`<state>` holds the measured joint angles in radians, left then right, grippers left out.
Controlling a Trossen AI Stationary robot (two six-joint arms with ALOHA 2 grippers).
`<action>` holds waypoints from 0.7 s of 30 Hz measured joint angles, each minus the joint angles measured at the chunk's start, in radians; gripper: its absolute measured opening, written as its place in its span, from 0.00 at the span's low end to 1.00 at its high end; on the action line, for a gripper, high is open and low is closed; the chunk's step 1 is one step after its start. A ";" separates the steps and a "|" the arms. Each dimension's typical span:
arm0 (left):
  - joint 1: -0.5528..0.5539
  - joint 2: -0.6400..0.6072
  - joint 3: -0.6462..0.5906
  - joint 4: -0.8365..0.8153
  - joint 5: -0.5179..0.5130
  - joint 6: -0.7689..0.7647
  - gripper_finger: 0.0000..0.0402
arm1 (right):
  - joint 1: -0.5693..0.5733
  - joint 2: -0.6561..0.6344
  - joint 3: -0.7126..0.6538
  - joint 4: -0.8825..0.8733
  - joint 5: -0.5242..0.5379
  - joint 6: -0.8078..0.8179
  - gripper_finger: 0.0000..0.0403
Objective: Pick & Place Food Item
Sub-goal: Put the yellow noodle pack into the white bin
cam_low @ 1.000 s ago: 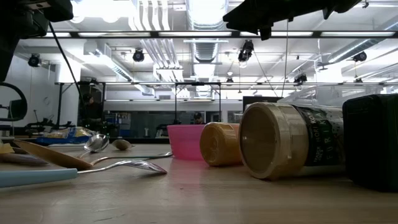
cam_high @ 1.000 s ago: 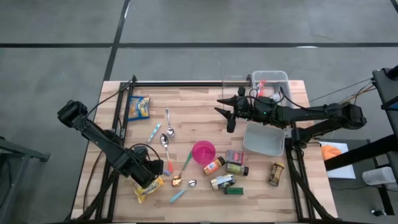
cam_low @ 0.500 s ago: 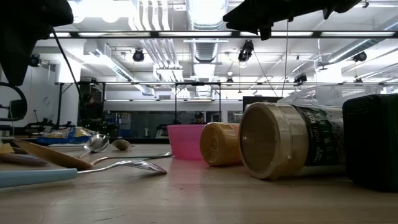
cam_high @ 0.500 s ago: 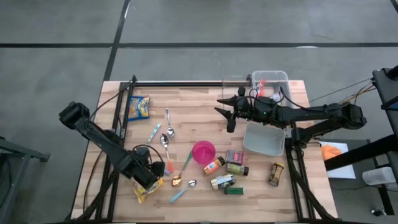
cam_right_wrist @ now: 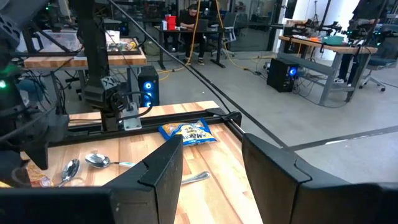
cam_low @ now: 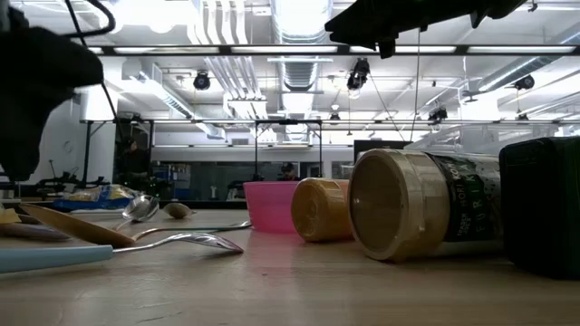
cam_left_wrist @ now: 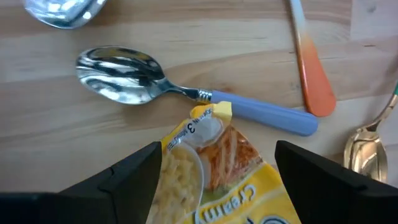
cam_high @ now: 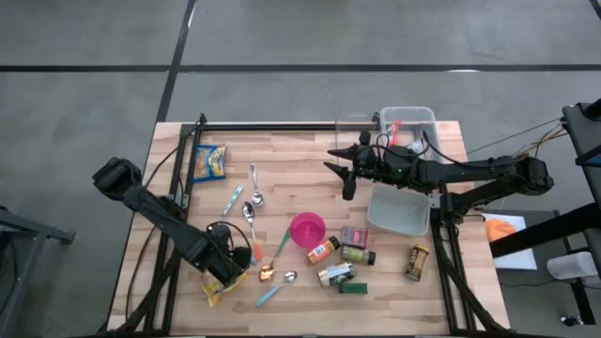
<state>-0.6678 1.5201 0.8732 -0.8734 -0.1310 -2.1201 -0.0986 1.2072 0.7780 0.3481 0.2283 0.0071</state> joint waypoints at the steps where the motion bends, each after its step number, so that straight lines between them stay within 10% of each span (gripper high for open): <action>1: 0.000 -0.001 -0.017 0.025 0.000 0.000 0.79 | 0.000 0.000 0.000 0.000 0.000 0.000 0.40; 21: 0.003 -0.016 -0.170 0.284 0.065 0.022 0.73 | -0.001 0.000 0.000 0.000 0.000 0.000 0.40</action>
<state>-0.6650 1.5038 0.7036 -0.5898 -0.0658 -2.0980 -0.0994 1.2072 0.7780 0.3481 0.2283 0.0071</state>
